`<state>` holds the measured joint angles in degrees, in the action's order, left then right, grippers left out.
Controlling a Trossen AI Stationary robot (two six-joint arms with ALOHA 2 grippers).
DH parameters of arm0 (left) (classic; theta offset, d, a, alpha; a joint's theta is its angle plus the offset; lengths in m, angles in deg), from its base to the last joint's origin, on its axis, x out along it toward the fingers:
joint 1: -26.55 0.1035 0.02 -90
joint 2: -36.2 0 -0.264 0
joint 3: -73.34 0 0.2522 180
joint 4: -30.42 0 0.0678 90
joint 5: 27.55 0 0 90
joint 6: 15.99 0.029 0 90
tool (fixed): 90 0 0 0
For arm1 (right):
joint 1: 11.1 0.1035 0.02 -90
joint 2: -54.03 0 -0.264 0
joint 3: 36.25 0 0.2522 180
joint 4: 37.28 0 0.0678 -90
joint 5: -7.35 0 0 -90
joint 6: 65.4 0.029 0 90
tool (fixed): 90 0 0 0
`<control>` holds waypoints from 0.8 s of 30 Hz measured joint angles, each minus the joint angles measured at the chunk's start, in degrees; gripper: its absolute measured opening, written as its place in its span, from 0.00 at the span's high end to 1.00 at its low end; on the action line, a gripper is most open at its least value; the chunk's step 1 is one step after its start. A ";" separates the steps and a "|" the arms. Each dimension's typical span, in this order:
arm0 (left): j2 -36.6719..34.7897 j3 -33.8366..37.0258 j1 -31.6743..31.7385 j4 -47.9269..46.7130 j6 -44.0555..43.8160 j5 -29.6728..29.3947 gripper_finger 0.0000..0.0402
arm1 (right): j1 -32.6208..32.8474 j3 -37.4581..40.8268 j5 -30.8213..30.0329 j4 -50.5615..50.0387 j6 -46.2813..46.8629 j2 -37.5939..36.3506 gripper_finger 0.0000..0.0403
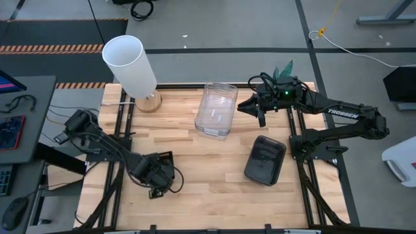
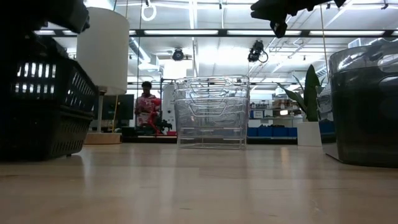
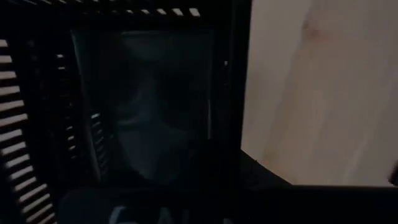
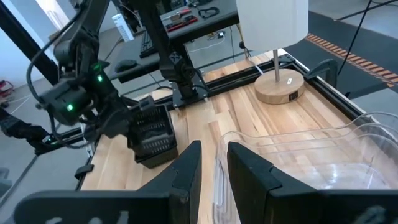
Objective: Stack baskets by color
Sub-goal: Stack the bottom black basket on top of the top black baskets, then return to Home Position
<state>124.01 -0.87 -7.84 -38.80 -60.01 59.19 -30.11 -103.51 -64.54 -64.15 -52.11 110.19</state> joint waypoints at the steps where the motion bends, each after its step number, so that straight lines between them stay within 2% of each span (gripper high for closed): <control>1: 0.75 0.00 0.00 -0.02 -0.45 -0.03 1.00 | 0.00 0.00 0.00 0.00 0.03 0.00 0.79; 4: 2.36 0.00 -0.20 0.10 -2.02 0.12 0.93 | 0.00 -0.01 0.01 0.26 0.05 0.00 0.79; 10: 2.61 -0.39 -0.16 0.45 -5.64 1.12 0.69 | 0.00 0.00 1.54 0.24 0.07 0.00 0.79; 15: 2.55 -6.58 0.92 -2.79 -4.09 2.42 0.52 | -0.96 0.00 5.79 -0.94 2.69 -0.77 0.79; 21: 2.53 -14.86 2.99 -3.65 1.55 1.38 0.46 | -2.70 0.58 6.79 -6.21 2.40 -5.05 0.79; 24: 2.51 -17.69 4.60 -4.64 3.17 -2.89 0.48 | -3.00 3.45 5.58 -6.00 2.74 -8.71 0.79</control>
<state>126.52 -18.56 -3.24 -43.43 -56.84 56.30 -33.10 -100.06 -58.96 -70.14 -49.37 101.48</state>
